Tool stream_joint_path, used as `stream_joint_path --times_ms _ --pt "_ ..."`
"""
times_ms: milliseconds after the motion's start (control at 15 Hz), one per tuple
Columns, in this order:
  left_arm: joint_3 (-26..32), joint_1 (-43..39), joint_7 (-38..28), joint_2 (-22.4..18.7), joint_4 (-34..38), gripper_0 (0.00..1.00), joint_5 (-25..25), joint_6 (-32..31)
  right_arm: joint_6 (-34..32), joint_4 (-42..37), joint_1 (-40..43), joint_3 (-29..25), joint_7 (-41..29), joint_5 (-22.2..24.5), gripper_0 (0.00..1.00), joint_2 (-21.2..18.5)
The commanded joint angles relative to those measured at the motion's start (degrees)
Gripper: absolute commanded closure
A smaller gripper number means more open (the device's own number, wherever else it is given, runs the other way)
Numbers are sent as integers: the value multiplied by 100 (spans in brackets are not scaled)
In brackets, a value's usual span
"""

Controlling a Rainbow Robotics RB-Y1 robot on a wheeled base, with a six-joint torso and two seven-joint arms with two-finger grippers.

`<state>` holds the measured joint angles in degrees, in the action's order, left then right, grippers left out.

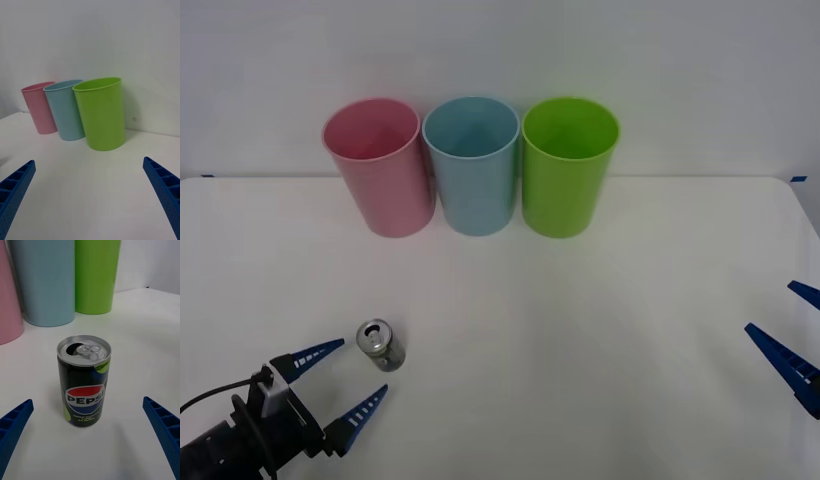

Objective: Grasp the object on the table and drop it into the matching bin: aluminum can to the light blue bin, PET bottle to the pink bin.

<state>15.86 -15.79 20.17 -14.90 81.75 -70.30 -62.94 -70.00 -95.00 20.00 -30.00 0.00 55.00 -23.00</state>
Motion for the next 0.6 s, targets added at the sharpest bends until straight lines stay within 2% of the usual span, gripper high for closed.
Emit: stream_joint_path --times_ms 67,333,600 --pt "-4 305 92 4 -388 0 -54 -52 0 0 0 0 0 0 0 0" --pt "-4 472 101 110 -450 0 -283 1 0 0 0 0 0 0 0 0" --pt "66 595 110 400 -450 0 -617 45 0 0 0 0 0 0 0 0"
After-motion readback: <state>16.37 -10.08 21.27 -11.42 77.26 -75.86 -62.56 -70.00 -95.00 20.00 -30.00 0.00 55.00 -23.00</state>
